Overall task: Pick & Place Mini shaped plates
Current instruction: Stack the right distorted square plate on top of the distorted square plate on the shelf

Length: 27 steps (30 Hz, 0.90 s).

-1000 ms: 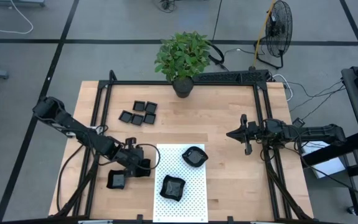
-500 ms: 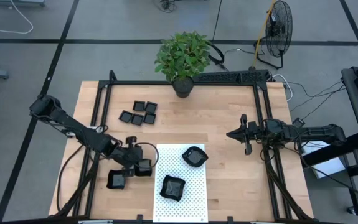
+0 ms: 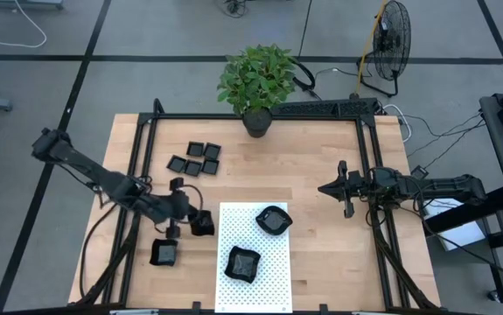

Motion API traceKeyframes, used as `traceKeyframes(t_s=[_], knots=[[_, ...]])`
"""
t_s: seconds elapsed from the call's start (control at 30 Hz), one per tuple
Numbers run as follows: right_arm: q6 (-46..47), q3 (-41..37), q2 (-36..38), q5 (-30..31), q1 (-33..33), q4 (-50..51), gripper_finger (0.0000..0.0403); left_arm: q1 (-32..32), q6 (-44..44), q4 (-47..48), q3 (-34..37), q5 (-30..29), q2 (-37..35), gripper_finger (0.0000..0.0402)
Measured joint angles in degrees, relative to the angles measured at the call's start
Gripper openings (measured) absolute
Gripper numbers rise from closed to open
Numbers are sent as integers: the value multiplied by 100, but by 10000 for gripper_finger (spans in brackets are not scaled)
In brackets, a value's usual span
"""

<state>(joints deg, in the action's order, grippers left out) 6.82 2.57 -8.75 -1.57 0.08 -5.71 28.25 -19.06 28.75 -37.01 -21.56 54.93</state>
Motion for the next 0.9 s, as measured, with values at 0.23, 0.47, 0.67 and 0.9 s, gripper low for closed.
traceKeyframes(t_s=[0.23,0.47,0.67,0.9], knots=[[1,0,1,-2,2,-1,0,2,229,-228,-2,-261,-581,9],[1,0,0,1,2,-1,0,2,926,-1142,-2,-272,-799,9],[1,0,1,-1,1,-1,0,4,1621,-2235,-2,85,-797,7],[1,0,1,1,0,1,0,2,1949,-3419,-4,677,-582,4]])
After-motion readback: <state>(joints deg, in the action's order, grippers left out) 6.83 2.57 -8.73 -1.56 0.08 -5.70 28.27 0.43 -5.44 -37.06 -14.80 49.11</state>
